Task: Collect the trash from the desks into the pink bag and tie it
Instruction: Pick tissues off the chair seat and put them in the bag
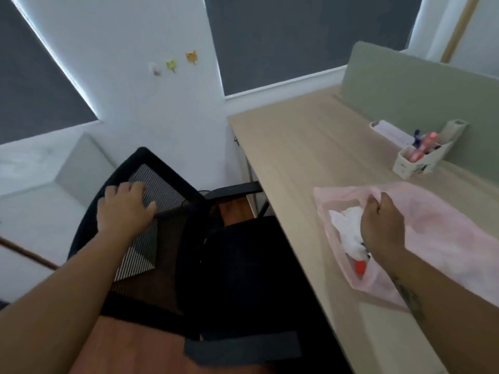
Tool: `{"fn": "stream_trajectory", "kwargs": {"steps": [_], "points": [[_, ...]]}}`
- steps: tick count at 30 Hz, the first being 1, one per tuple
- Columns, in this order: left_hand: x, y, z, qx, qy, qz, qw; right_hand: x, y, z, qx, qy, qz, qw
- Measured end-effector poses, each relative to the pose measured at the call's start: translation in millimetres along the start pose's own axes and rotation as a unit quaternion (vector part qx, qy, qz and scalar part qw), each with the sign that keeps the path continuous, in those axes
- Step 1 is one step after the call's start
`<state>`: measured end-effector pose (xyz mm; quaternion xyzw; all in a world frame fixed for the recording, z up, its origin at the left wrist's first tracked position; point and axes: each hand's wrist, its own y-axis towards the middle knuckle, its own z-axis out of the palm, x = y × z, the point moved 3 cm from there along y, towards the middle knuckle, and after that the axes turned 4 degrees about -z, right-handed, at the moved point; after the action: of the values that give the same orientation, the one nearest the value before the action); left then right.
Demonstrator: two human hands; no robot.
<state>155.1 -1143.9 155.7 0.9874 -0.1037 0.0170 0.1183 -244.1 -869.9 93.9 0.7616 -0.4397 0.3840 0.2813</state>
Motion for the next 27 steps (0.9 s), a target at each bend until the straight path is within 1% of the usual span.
{"fn": "stream_trajectory", "kwargs": {"steps": [2, 3, 5, 7, 10, 15, 23, 27], "points": [[38, -8, 3, 0.03, 0.057, -0.071, 0.995, 2, -3, 11, 0.007, -0.01, -0.005, 1.0], [55, -11, 8, 0.058, 0.057, -0.114, 0.99, 3, -4, 15, 0.008, -0.017, -0.008, 1.0], [81, -12, 20, 0.106, -0.024, -0.18, 0.978, 7, -3, 22, 0.012, -0.029, -0.017, 0.999], [93, -7, 25, 0.112, -0.087, -0.207, 0.968, 8, -4, 25, 0.011, -0.04, -0.023, 0.999], [96, -5, 22, 0.107, -0.092, -0.201, 0.97, 7, -6, 24, -0.001, -0.051, -0.02, 0.999], [79, -21, 23, 0.098, -0.17, -0.191, 0.962, 1, -10, 17, -0.015, -0.059, -0.012, 0.998], [3, -42, 17, 0.098, -0.274, -0.192, 0.937, -14, -15, -9, -0.035, -0.076, -0.005, 0.997], [-40, -51, 13, 0.101, -0.302, -0.21, 0.925, -20, -12, -15, -0.04, -0.072, -0.004, 0.997]]}}
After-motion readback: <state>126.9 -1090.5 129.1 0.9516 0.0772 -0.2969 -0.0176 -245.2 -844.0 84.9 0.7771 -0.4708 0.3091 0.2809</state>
